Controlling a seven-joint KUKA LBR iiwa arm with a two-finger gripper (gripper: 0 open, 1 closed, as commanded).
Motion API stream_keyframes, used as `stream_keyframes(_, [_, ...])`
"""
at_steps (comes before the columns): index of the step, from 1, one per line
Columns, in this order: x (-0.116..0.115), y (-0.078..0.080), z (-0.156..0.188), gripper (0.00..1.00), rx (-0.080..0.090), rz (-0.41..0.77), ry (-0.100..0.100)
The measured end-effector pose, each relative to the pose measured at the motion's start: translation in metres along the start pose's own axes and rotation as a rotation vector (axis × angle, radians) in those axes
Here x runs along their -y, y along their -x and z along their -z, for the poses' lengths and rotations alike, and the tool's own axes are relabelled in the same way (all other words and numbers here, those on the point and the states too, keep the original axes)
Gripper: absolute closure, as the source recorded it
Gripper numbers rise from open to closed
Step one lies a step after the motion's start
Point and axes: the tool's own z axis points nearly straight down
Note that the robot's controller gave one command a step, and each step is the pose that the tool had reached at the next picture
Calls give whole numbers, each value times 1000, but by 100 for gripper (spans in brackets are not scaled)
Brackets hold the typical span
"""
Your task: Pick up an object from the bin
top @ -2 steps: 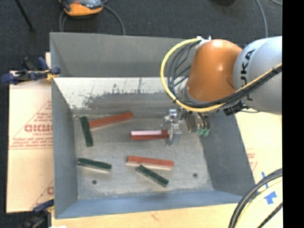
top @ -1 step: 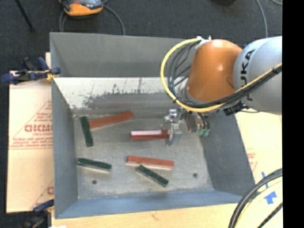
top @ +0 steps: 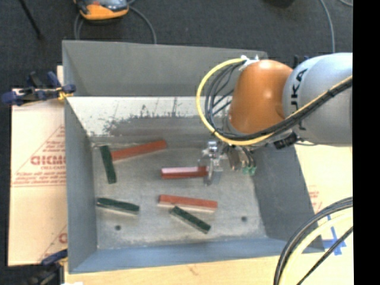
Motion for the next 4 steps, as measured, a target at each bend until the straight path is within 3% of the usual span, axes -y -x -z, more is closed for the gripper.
stream_keyframes(1, [0,-17,-58,100,-9,-93,1])
stream_keyframes(2, [-3,-19,-46,100,-28,-137,0])
stream_keyframes(3, [-14,-1,10,100,-12,-94,-2])
stream_keyframes(4, [-18,4,36,100,-6,-79,-1])
